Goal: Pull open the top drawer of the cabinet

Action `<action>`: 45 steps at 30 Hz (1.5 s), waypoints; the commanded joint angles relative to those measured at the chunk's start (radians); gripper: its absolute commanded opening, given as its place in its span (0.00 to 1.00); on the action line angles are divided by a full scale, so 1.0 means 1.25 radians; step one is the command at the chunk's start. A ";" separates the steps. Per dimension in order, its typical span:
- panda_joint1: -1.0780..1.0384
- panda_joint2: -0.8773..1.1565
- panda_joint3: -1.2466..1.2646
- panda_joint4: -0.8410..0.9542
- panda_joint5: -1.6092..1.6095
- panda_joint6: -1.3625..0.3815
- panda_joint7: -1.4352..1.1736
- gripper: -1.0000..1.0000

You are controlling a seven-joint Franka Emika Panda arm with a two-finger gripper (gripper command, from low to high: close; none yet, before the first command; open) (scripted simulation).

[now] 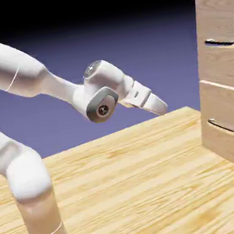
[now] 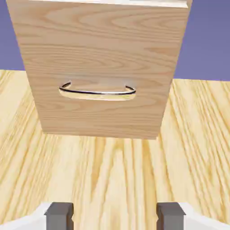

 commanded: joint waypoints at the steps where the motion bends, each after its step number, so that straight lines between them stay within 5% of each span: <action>1: -0.026 -0.009 0.019 0.015 0.035 -0.006 0.004 0.50; 45: -1.165 -0.410 0.851 0.681 1.566 -0.249 0.174 0.50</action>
